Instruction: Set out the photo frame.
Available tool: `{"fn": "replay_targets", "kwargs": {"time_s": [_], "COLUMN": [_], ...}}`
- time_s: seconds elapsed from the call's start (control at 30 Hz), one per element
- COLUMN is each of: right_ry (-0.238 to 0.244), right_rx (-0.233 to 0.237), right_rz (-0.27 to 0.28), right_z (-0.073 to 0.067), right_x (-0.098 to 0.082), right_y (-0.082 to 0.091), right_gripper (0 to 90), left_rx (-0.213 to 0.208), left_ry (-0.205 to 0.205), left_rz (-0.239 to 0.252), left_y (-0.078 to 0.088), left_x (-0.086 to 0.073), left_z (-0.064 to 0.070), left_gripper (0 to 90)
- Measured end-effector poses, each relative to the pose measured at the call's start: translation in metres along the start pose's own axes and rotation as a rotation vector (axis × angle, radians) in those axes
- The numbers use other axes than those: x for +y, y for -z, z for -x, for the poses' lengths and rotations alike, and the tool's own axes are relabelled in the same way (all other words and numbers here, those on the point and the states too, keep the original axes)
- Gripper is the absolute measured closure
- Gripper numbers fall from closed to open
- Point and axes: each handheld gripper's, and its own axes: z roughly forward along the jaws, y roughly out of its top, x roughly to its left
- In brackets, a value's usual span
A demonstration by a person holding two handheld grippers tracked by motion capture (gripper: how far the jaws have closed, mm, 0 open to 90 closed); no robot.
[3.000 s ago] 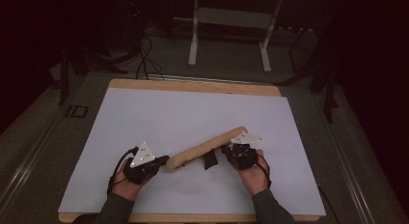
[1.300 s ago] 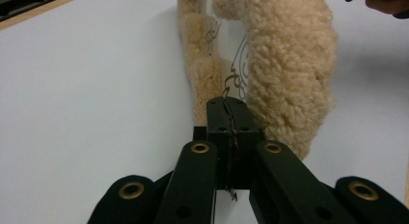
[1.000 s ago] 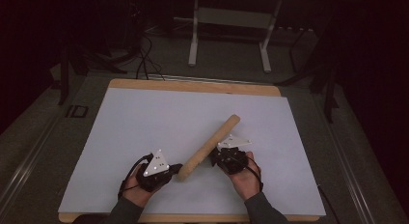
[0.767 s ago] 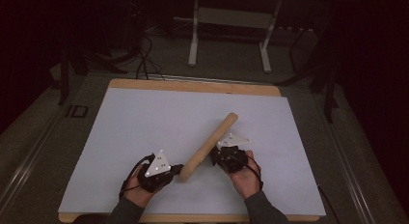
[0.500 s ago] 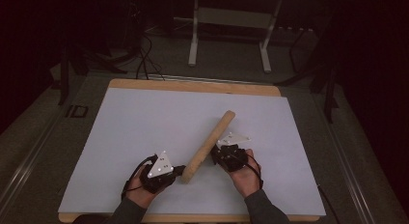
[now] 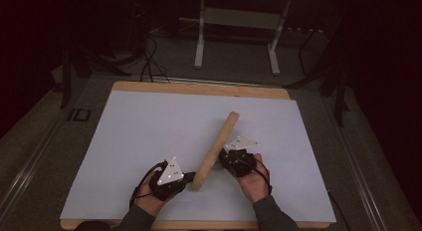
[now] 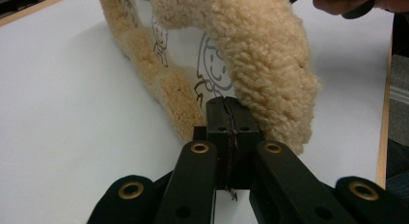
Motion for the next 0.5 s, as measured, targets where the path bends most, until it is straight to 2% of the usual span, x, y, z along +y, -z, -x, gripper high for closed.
{"fn": "replay_targets", "kwargs": {"time_s": [0.5], "right_ry": [0.002], "right_rx": [0.005], "right_rz": [-0.004], "right_z": [0.0003], "right_x": [-0.0010], "right_y": [-0.0011], "right_gripper": [90.0], "left_rx": [0.000], "left_ry": [-0.006], "left_rz": [0.012], "left_y": [-0.0069], "left_x": [0.0023], "left_z": [0.0070], "left_gripper": [90.0]}}
